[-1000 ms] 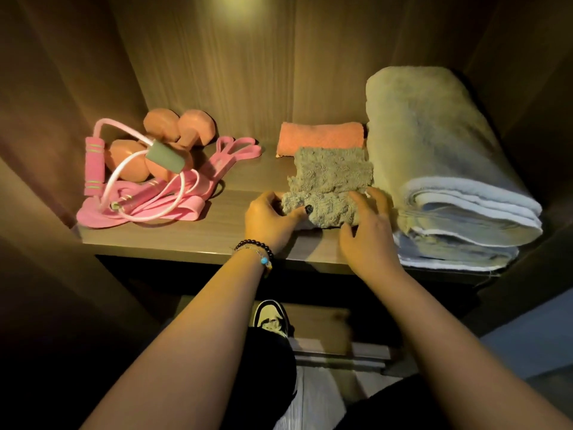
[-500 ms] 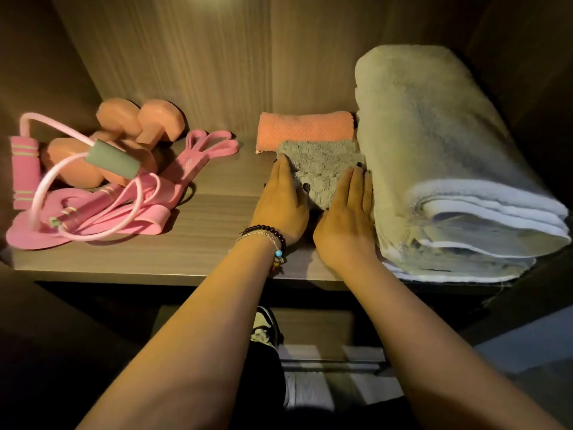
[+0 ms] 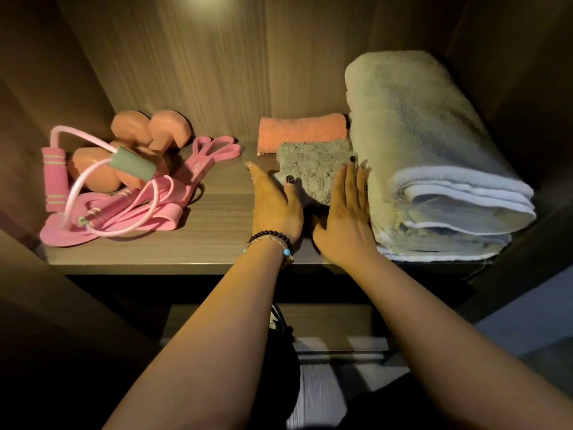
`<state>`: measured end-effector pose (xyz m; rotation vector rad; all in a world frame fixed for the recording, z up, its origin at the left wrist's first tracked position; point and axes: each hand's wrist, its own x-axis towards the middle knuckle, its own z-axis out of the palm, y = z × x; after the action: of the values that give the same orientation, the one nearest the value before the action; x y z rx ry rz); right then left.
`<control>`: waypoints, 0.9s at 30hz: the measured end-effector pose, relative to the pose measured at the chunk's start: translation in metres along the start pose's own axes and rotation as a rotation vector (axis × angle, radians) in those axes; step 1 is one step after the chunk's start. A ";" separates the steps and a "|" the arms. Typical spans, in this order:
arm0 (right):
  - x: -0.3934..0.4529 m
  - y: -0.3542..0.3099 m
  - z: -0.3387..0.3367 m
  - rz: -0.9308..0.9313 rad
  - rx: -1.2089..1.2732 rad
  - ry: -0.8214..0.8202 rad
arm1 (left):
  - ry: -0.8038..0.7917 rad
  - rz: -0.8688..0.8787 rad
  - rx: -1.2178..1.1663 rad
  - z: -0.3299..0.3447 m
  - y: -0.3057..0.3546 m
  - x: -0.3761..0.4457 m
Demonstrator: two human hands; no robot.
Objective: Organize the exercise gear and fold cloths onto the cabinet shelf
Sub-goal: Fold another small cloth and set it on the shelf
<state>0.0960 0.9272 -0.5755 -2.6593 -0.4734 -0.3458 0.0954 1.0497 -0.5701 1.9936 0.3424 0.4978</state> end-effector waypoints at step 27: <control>-0.209 0.031 -0.172 -0.229 0.064 -0.076 | -0.272 0.527 0.423 -0.092 0.100 -0.229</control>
<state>-0.1117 0.7682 -0.4992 -2.5679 -0.8033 -0.2915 -0.1467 0.9751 -0.4890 2.5381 -0.2829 0.4959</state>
